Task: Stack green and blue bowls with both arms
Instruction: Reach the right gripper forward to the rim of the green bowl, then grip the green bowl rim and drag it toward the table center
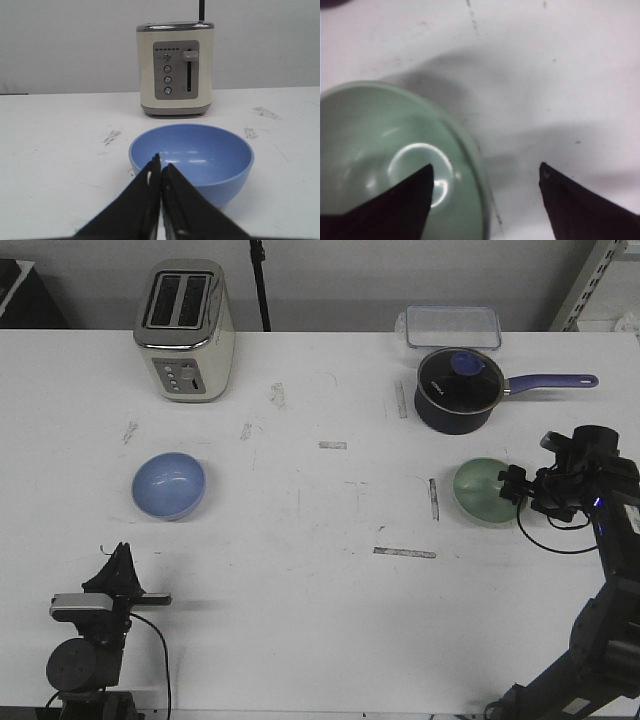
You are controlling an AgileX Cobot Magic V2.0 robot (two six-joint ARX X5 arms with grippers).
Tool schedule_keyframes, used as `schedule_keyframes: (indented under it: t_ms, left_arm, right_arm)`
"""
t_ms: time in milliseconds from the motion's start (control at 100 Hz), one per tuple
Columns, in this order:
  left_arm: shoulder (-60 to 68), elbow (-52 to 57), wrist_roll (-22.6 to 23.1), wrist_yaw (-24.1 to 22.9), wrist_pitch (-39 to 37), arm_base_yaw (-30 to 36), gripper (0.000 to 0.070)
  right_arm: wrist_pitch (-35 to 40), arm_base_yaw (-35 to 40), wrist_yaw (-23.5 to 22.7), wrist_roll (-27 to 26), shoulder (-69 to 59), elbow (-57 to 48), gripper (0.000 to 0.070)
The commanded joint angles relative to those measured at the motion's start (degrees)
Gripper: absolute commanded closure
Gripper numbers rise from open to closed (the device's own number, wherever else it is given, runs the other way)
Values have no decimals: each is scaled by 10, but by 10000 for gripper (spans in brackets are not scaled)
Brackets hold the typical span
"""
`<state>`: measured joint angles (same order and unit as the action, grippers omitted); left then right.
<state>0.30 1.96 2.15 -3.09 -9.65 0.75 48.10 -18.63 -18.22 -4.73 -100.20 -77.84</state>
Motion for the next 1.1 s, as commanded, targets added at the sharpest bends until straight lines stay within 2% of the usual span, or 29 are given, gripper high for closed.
schedule_keyframes:
  t_ms: [0,70,130,500,640,820,940,1090]
  left_arm:
    - [-1,-13,-2,-1,-7,0,698]
    - [-1,-13,-2,-1,-7,0,698]
    - [-1,-13,-2,-1,-7,0,698]
    - [-1,-13,-2,-1,-7,0,698]
    - [-1,-13,-2,-1,-7,0,698]
    - [-1,-13,-2,-1,-7,0,698]
    - [-1,-13,-2,-1,-7,0,698]
    - [-1,-13,-2,-1,-7,0,698]
  right_arm:
    - [-6,0,3,6,-11,-9,464]
    - [-11,0,4,7,-11,-9,612]
    - [-14,0,3,7,-11,-9,694]
    - [-13,34,-17,-1,63,-9,694]
    - [-14,79,-34,-42,78,-9,694]
    - [-21,175,-31,-82,73,-9,694]
    - [-32,252,-7,-149,64,-8,694]
    - [-56,347,62,-220,45,-8,694]
